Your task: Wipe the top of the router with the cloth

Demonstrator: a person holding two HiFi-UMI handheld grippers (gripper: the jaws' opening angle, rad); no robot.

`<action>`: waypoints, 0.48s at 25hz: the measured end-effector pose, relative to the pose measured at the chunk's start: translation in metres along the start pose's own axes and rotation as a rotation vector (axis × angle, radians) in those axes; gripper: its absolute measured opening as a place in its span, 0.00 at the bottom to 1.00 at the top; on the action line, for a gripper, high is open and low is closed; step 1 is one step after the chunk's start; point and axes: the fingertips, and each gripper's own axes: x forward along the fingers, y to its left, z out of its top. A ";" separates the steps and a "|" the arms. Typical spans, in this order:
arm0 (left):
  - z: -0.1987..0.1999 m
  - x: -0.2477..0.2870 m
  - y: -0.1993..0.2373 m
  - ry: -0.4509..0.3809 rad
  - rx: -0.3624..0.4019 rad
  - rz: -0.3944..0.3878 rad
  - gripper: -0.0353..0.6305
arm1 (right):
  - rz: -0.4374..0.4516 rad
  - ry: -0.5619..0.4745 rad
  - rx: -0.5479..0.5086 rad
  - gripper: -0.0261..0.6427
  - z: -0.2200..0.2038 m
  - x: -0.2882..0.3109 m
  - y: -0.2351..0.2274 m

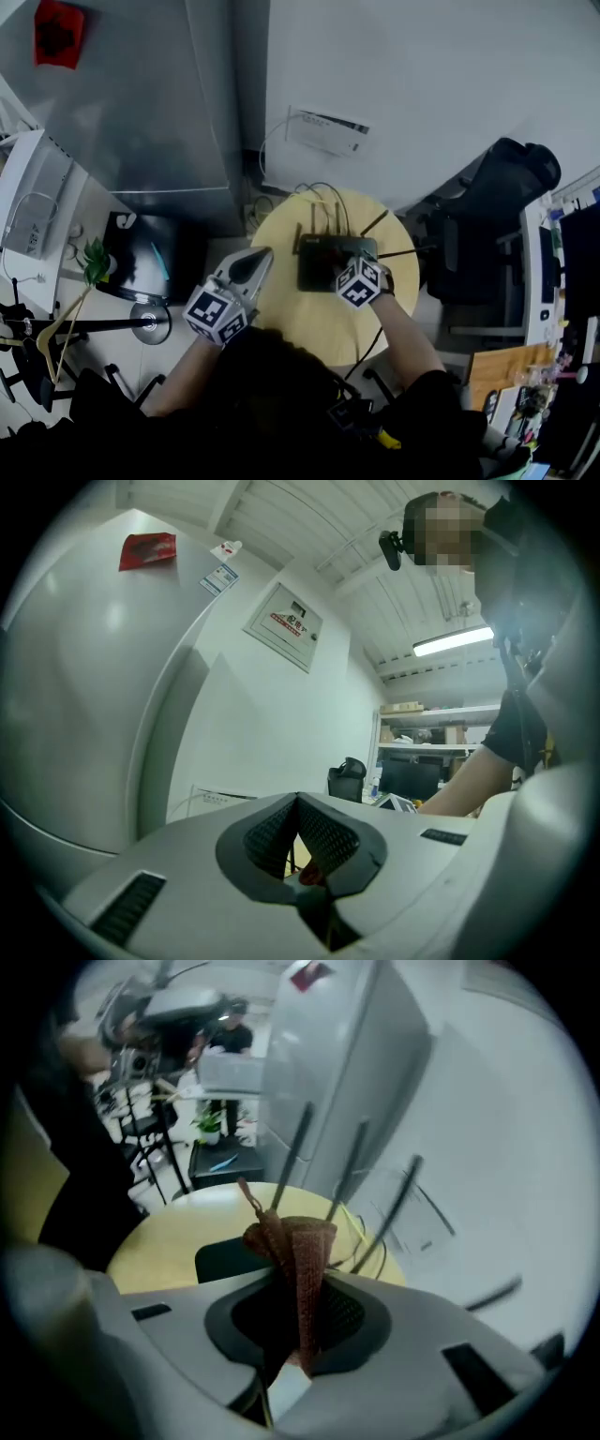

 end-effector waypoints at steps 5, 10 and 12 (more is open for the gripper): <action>-0.001 -0.035 0.029 0.017 0.030 0.149 0.04 | 0.037 0.011 -0.326 0.14 0.053 0.035 0.003; 0.014 -0.062 0.037 -0.032 0.076 0.231 0.04 | 0.082 0.070 -0.398 0.14 0.074 0.055 -0.006; 0.012 -0.069 0.037 -0.019 0.070 0.248 0.04 | 0.089 0.103 -0.410 0.14 0.069 0.063 -0.006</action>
